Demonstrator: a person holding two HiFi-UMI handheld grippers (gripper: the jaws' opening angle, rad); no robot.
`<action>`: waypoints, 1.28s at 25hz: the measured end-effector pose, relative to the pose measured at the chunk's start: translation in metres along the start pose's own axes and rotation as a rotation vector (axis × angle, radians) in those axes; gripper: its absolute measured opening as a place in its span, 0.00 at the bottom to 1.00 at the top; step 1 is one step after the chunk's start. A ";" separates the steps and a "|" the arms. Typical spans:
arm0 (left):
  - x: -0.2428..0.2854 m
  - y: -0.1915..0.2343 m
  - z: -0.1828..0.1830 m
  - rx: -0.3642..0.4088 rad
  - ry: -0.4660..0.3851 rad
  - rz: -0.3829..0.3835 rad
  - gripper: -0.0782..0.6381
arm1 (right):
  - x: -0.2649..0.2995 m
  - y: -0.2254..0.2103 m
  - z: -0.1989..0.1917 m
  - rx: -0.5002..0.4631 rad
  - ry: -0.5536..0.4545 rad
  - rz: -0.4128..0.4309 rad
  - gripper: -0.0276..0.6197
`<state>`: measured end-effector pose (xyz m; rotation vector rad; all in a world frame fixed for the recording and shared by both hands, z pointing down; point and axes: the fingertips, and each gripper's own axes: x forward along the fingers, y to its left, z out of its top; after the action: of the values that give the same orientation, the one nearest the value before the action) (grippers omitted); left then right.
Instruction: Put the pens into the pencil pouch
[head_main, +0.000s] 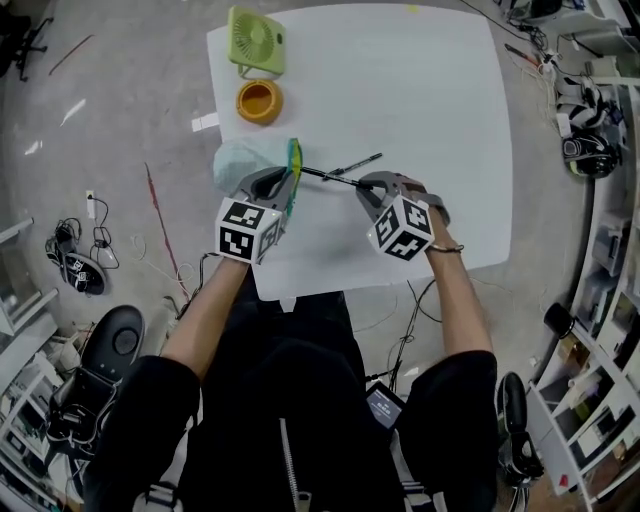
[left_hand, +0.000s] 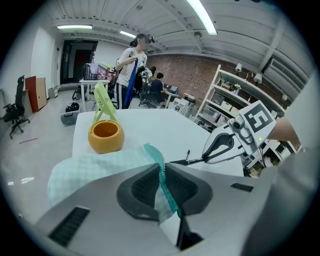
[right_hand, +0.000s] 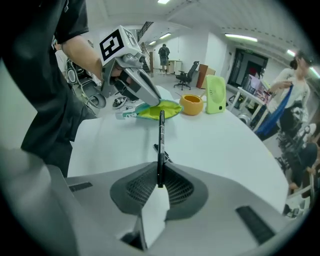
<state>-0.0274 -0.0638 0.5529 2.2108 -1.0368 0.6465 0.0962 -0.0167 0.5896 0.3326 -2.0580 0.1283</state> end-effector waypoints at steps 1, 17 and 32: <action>0.000 0.000 0.001 0.000 -0.001 -0.002 0.18 | 0.003 0.001 0.004 -0.003 0.002 0.007 0.12; 0.000 -0.013 -0.002 0.015 0.004 -0.052 0.18 | 0.027 0.005 0.057 0.015 -0.061 0.080 0.13; -0.004 -0.021 -0.005 0.009 -0.004 -0.098 0.18 | 0.052 0.013 0.095 0.126 -0.184 0.141 0.13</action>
<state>-0.0141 -0.0476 0.5473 2.2562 -0.9228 0.6040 -0.0114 -0.0354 0.5886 0.2844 -2.2615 0.3250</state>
